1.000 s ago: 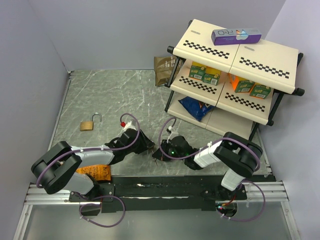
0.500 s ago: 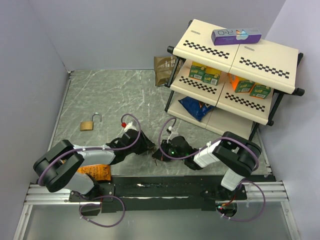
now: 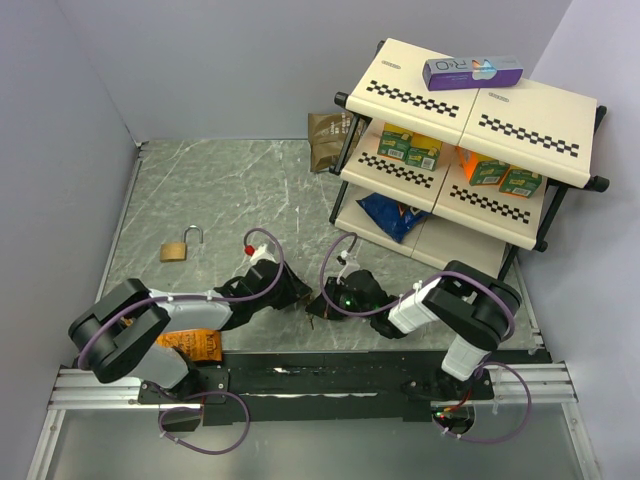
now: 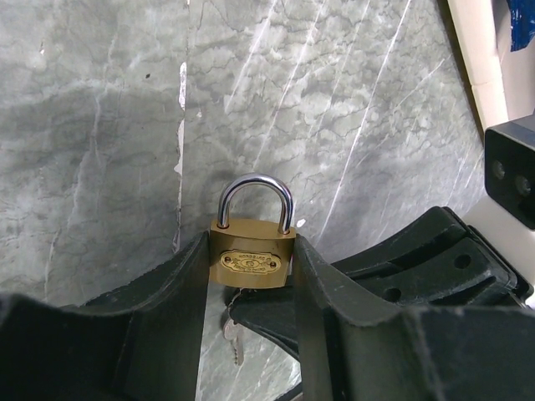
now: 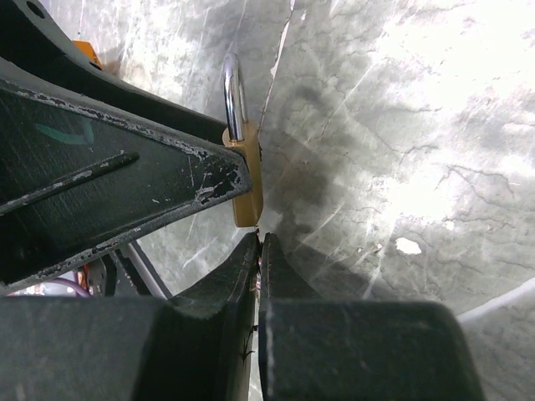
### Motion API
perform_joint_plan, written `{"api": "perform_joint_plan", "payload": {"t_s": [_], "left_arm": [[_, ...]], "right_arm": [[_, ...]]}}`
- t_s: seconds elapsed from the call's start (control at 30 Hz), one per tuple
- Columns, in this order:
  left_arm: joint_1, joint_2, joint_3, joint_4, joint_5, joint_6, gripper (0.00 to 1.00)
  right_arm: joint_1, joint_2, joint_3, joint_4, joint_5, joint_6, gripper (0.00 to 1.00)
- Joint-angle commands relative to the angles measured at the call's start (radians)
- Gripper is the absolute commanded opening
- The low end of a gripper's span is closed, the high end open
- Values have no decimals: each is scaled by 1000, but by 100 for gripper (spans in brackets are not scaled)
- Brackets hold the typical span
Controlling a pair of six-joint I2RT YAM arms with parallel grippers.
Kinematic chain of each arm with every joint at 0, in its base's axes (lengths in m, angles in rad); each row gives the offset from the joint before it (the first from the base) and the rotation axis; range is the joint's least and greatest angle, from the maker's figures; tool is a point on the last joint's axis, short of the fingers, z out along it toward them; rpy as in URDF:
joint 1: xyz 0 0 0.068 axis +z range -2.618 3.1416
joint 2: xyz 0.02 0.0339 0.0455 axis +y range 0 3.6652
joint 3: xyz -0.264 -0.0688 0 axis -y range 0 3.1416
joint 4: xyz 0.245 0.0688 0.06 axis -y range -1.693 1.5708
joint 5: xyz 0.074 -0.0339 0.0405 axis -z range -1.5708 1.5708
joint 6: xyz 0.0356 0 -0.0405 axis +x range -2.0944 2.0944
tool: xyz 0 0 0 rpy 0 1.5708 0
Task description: Unlock with the key
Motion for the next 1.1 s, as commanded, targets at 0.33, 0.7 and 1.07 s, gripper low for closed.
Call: {"api": "perform_joint_plan", "payload": {"t_s": [0.33, 0.7, 1.07], "left_arm": [[-40, 38, 18, 111, 47, -39, 1], [-89, 105, 37, 161, 76, -80, 1], [-126, 125, 24, 278, 105, -62, 1]], "right_arm": [[-20, 27, -33, 201, 112, -92, 0], [-14, 9, -102, 393, 232, -159, 0], [-21, -26, -139, 445, 203, -156, 0]]}}
